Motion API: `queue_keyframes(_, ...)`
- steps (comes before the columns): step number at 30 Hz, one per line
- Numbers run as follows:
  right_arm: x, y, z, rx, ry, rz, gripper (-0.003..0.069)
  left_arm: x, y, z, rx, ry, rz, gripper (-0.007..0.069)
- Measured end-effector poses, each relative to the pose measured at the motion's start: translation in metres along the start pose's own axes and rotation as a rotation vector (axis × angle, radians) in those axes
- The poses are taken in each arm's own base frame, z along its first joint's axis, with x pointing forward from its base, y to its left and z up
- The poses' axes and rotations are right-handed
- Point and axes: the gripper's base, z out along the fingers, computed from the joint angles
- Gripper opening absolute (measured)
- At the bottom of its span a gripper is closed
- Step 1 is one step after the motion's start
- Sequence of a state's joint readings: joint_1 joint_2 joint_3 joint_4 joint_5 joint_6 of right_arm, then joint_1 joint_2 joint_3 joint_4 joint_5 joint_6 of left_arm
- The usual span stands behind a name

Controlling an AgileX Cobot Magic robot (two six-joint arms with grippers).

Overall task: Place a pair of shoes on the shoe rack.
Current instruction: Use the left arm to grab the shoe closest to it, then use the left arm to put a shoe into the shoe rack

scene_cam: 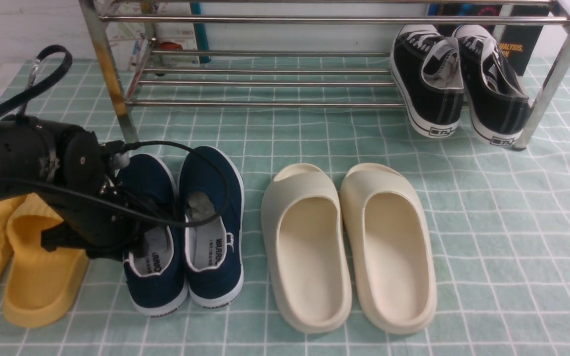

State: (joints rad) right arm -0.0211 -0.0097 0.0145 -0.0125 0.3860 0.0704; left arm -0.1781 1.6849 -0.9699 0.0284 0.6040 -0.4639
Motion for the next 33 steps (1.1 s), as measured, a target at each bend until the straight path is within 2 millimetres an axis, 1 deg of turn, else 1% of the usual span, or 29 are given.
queue_keyframes(1, 0.0, 0.0, 0.0, 0.0, 0.0, 0.0, 0.0239, 0.0, 0.0, -0.002, -0.001, -0.003, 0.002, 0.0022)
queue_keyframes(2, 0.0, 0.0, 0.0, 0.0, 0.0, 0.0, 0.0239, 0.0, 0.0, -0.004, -0.002, -0.006, 0.006, 0.0004)
queue_keyframes(3, 0.0, 0.0, 0.0, 0.0, 0.0, 0.0, 0.0239, 0.0, 0.001, -0.006, -0.001, -0.01, 0.006, 0.0002)
queue_keyframes(5, 0.0, 0.0, 0.0, 0.0, 0.0, 0.0, 0.0239, 0.0, 0.001, -0.02, 0.007, -0.031, 0.011, 0.0007)
queue_keyframes(8, 0.0, 0.0, 0.0, 0.0, 0.0, 0.0, 0.0239, -0.003, 0.003, -0.048, -0.019, -0.037, 0.044, 0.0007)
queue_keyframes(10, 0.0, 0.0, 0.0, 0.0, 0.0, 0.0, 0.0239, -0.009, 0.001, -0.065, -0.035, -0.04, 0.07, 0.0007)
queue_keyframes(11, 0.0, 0.0, 0.0, 0.0, 0.0, 0.0, 0.0239, -0.012, 0.001, -0.069, -0.033, -0.049, 0.073, 0.0007)
queue_keyframes(12, 0.0, 0.0, 0.0, 0.0, 0.0, 0.0, 0.0239, -0.019, -0.002, -0.081, -0.036, -0.051, 0.087, 0.0007)
queue_keyframes(16, 0.0, 0.0, 0.0, 0.0, 0.0, -0.001, 0.0239, -0.039, -0.013, -0.112, 0.007, -0.107, 0.115, 0.0007)
queue_keyframes(18, 0.0, 0.0, 0.0, 0.0, 0.0, -0.001, 0.0239, -0.05, -0.021, -0.122, 0.047, -0.143, 0.142, 0.0007)
queue_keyframes(19, 0.0, 0.0, 0.0, 0.0, 0.0, -0.001, 0.0239, -0.058, -0.026, -0.125, 0.069, -0.161, 0.152, 0.0007)
queue_keyframes(21, 0.0, 0.0, 0.0, 0.0, 0.0, -0.001, 0.0239, -0.065, -0.03, -0.123, 0.08, -0.171, 0.17, 0.0007)
queue_keyframes(25, 0.0, 0.0, 0.0, 0.0, 0.0, -0.001, 0.0239, -0.099, -0.049, -0.093, 0.091, -0.142, 0.215, 0.0007)
queue_keyframes(26, 0.0, 0.0, 0.0, 0.0, 0.0, -0.001, 0.0239, -0.099, -0.049, -0.093, 0.09, -0.14, 0.216, 0.0007)
queue_keyframes(28, 0.0, 0.0, 0.0, 0.0, 0.0, -0.001, 0.0239, -0.122, -0.06, -0.072, 0.087, -0.134, 0.221, 0.0007)
queue_keyframes(29, 0.0, 0.0, 0.0, 0.0, 0.0, -0.001, 0.0239, -0.123, -0.061, -0.07, 0.087, -0.135, 0.221, 0.0007)
queue_keyframes(30, 0.0, 0.0, 0.0, 0.0, 0.0, -0.001, 0.0239, -0.134, -0.066, -0.063, 0.09, -0.143, 0.218, 0.0007)
queue_keyframes(33, 0.0, 0.0, 0.0, 0.0, 0.0, -0.001, 0.0239, -0.157, -0.077, -0.051, 0.107, -0.182, 0.203, 0.0007)
